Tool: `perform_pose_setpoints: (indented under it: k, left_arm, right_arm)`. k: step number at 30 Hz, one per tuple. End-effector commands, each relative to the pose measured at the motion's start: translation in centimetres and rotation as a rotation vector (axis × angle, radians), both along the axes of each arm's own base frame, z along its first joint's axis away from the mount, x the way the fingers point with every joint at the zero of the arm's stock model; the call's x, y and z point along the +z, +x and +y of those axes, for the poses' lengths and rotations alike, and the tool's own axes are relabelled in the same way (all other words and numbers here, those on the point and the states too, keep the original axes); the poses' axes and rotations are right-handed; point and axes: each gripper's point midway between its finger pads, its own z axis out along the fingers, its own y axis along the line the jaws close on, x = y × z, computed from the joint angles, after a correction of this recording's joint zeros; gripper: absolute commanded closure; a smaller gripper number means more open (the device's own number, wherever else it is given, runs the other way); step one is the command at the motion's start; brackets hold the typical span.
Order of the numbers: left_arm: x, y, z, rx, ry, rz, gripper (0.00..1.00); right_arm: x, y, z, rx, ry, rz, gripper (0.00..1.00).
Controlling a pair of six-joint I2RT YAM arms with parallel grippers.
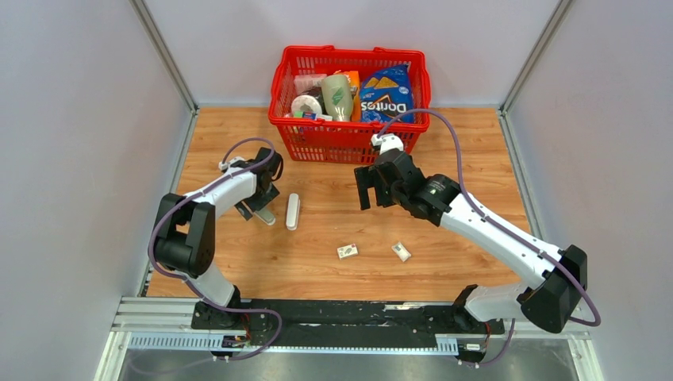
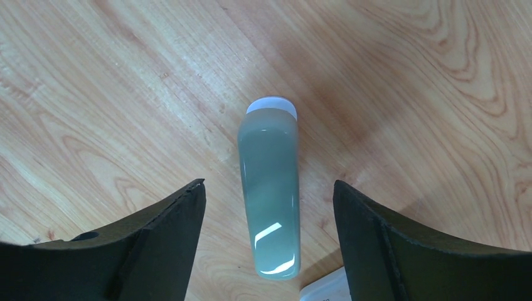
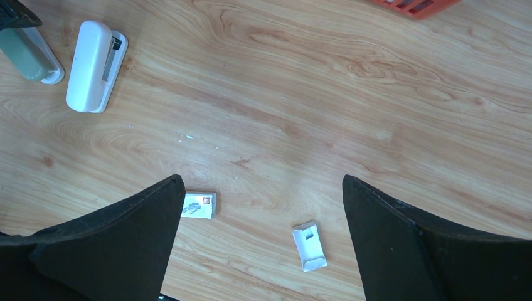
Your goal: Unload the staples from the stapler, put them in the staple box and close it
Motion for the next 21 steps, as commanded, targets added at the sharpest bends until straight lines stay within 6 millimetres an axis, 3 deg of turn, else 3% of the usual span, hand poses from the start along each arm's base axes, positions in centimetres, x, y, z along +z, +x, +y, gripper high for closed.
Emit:
perform_pose_setpoints:
  k: [1, 11, 21]
  left_arm:
    - [1.1, 1.8, 0.1, 0.015, 0.007, -0.056, 0.22]
    - [0.7, 1.9, 0.4, 0.038, 0.006, -0.068, 0.33]
    - [0.4, 1.6, 1.3, 0.063, 0.017, -0.061, 0.36]
  right_arm:
    - [0.6, 0.2, 0.7, 0.012, 0.027, -0.018, 0.00]
    - [0.3, -0.1, 1.1, 0.028, 0.019, -0.012, 0.00]
    - [0.1, -0.3, 1.3, 0.038, 0.014, -0.006, 0.00]
